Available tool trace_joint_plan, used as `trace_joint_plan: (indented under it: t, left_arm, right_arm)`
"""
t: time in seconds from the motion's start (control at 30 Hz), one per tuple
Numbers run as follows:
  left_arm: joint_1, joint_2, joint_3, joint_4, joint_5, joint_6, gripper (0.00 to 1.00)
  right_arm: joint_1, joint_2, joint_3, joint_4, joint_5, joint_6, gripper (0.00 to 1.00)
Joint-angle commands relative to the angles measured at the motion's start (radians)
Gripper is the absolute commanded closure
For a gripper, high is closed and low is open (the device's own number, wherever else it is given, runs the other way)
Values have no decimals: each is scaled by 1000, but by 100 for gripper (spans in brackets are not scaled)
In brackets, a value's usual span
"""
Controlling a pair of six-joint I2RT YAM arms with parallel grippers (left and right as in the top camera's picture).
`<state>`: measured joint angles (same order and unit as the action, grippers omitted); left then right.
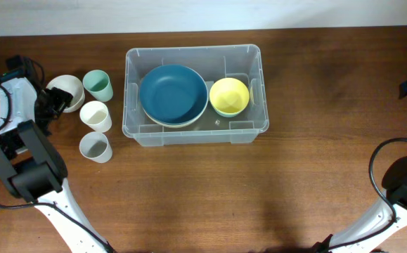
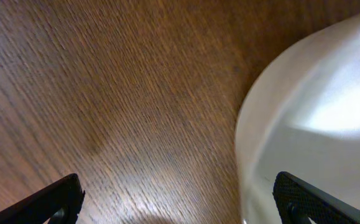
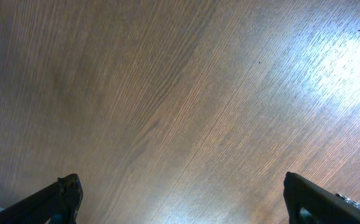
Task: Pack container
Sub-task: 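Grasp the white bowl's rim with the left gripper and lift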
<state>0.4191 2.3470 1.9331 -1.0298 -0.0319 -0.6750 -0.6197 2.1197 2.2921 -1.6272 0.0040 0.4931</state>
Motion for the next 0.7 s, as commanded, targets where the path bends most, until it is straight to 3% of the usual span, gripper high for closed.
trace_joint_plan:
  t: [0.0,0.17,0.23,0.4,0.5,0.67]
  left_arm:
    - [1,10,-3,5,11,-10,1]
    - [1,10,-3,13,10,-10,2]
    - [1,10,-3,17,10,-10,10]
    - [1,10,-4,23,10,-10,45]
    - [2,10,-3,27,10,-10,56]
    - [19,10,-3,42,10,-10,89]
  right_arm:
    - [-2,-19,-5,0,16,-7,1]
    - [-2,-19,-5,0,16,-7,1]
    - [-2,-19,-5,0,16,-7,1]
    - [-2,-19,-5,0,16,-7,1]
    - [-2,-19,-5,0,16,-7,1]
    - [-2,-19,-5,0,16,-7,1]
